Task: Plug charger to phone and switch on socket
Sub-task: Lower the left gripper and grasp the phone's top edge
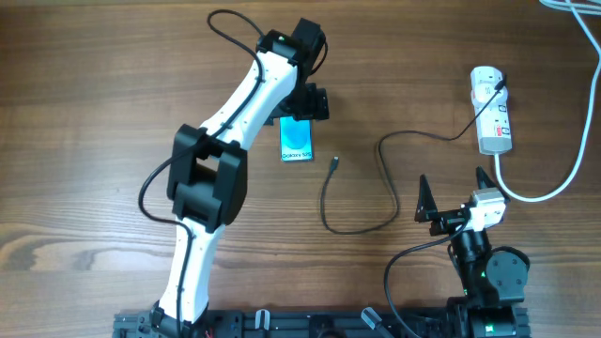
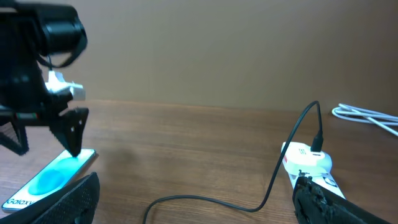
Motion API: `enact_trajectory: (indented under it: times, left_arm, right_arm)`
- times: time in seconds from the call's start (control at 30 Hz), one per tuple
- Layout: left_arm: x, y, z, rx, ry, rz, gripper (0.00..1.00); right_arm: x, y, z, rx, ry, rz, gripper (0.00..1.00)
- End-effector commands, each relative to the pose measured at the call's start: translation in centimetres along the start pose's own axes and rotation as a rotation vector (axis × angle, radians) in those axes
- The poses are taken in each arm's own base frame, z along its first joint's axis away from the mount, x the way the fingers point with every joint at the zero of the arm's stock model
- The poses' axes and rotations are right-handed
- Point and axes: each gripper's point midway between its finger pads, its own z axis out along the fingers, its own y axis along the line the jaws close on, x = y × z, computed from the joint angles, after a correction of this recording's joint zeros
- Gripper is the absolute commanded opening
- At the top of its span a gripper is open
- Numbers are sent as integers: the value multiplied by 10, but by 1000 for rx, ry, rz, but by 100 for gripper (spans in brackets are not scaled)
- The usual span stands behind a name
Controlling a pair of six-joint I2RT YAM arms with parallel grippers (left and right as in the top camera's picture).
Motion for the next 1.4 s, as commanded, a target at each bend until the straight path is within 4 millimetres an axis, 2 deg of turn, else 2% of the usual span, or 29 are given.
enact_trajectory:
  times: [0.0, 0.13, 0.53, 0.73, 1.0, 1.07, 1.2, 1.37]
  left_arm:
    - [-5, -1, 19, -12, 9, 30, 100]
    - [-5, -3, 32, -16, 18, 33, 100]
    - [-4, -3, 50, -27, 36, 34, 100]
    - [4, 2, 70, -52, 83, 34, 100]
    - [7, 2, 72, -49, 99, 34, 100]
    - [7, 2, 73, -49, 100, 34, 96]
    - [7, 2, 73, -50, 99, 34, 81]
    - [7, 2, 73, -50, 99, 33, 80]
  right_arm:
    - [-1, -2, 0, 12, -7, -11, 100]
    - [-1, -2, 0, 12, -7, -11, 100]
    - [-1, -2, 0, 12, -7, -11, 100]
    - [-1, -2, 0, 12, -7, -11, 100]
    - [-1, -2, 0, 12, -7, -12, 100]
    - [-1, -2, 0, 12, -7, -11, 100]
    - [-1, -2, 0, 12, -7, -11, 100]
    - [-1, -2, 0, 12, -7, -11, 100]
